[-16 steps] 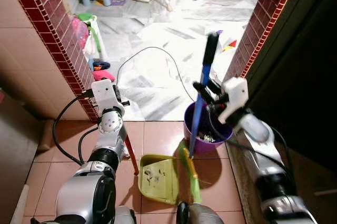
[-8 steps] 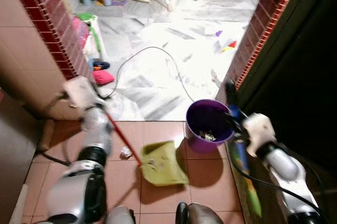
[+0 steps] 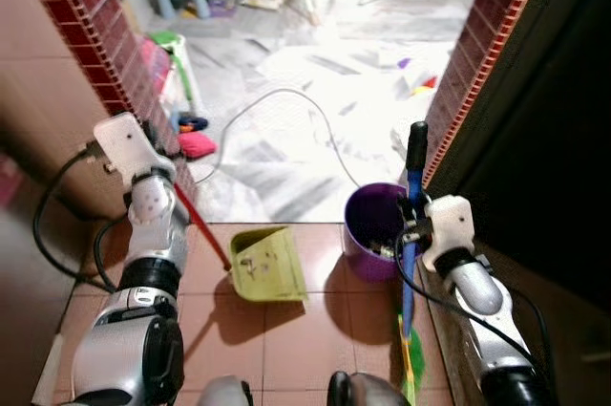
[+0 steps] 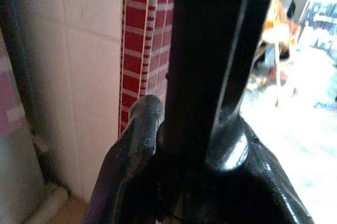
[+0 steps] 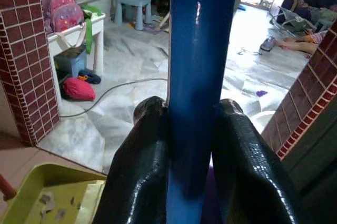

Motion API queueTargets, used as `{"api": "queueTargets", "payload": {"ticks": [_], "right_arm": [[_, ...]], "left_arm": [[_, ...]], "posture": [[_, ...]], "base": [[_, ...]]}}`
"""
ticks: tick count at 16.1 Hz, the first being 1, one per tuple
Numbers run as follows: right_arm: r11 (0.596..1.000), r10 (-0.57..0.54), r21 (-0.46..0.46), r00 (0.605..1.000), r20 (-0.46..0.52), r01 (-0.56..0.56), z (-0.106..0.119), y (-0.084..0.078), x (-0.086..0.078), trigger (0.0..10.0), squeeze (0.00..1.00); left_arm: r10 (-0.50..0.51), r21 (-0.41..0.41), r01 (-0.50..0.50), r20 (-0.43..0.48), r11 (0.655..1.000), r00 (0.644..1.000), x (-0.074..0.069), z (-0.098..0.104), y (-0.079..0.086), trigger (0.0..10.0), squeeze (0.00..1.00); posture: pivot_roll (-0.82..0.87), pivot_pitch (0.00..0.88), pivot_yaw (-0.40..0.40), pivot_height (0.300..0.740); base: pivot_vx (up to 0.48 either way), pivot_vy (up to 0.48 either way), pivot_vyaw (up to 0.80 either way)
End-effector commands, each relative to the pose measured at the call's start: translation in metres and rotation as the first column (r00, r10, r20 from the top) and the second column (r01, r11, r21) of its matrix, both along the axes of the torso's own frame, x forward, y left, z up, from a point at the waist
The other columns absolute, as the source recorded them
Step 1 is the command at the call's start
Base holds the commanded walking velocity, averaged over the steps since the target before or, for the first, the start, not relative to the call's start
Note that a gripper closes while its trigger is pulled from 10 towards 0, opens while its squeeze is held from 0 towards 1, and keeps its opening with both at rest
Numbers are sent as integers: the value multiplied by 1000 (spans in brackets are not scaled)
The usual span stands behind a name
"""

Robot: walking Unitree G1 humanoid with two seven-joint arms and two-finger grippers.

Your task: Sweep floor

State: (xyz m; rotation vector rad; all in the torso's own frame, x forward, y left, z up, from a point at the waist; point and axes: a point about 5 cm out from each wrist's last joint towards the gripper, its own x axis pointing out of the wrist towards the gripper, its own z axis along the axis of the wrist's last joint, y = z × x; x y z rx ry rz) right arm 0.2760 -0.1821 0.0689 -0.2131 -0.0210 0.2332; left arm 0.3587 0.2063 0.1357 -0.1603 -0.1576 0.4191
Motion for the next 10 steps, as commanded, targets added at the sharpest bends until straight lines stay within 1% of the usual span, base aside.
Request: {"api": "queueTargets", "payload": {"ticks": [1,2,3,5,6,7,9,10], "right_arm": [[1000,-5,-2,1000,9,5,1,0,0,10000,0],[1000,-3,-2,1000,7,3,0,1,0,10000,0],[1000,-2,3,1000,5,2,-1,1,-1,10000,0],[1000,-19,23,1000,0,19,-1,-2,-2,10000,0],[999,-31,34,999,-3,32,-1,-4,-2,10000,0],[999,-35,38,999,-3,35,-1,-4,-3,10000,0],[995,-53,81,999,9,52,5,-2,-3,10000,0],[994,-58,89,998,5,57,4,-2,-2,10000,0]], "left_arm": [[31,20,-35,148,999,988,7,41,1,10000,0],[54,37,-61,175,997,983,8,51,4,10000,0],[74,59,-89,221,994,972,9,67,8,10000,0],[75,89,-102,265,991,961,9,87,14,10000,0],[90,88,-116,252,989,964,9,91,17,10000,0],[94,83,-117,244,990,965,9,91,18,10000,0],[35,115,-61,223,991,974,2,94,5,10000,0],[27,123,-54,214,991,977,1,92,4,10000,0]], "posture": [[-129,0,57,740],[-128,0,58,740],[-128,0,60,740],[-121,0,66,740],[-120,0,71,740],[-120,0,71,740],[-106,0,84,740],[-103,0,86,740]], "base": [[0,0,0],[0,0,0],[0,0,0],[0,0,0],[0,0,0],[0,0,0],[0,0,-650],[0,0,-800]]}}
